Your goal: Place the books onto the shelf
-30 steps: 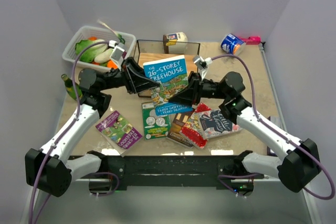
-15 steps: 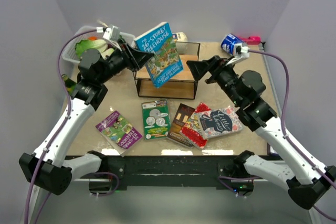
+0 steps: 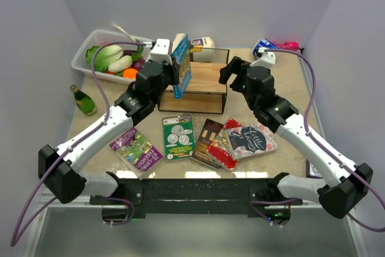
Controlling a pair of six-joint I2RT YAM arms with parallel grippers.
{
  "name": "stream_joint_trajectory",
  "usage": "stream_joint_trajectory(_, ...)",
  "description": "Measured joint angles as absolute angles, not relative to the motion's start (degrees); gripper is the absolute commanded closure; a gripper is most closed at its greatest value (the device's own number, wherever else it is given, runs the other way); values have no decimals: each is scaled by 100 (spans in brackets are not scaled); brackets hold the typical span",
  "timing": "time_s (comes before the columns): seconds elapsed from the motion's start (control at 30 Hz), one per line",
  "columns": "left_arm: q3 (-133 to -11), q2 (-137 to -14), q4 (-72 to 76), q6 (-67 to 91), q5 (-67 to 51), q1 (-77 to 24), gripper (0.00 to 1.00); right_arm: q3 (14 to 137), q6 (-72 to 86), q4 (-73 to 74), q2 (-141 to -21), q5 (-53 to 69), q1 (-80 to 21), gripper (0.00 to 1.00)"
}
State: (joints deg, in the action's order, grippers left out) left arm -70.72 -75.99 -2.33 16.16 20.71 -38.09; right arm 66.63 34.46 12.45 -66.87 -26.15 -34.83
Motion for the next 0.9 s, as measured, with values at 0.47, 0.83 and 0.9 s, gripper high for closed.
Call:
stream_joint_trajectory(0.47,-5959,-7824,2410,139,3472,-3780,100,6825,3444,1046,-7594,-3210,-3483,13)
stream_joint_trajectory(0.83,-5548,-8219,3599,-436,3715,-3774,100,6877,3441,934,-8187,-3225,-3481,25)
stream_joint_trajectory(0.9,-5548,-8272,3695,-478,3752,-3752,100,6877,3439,926,-8202,-3227,-3474,31)
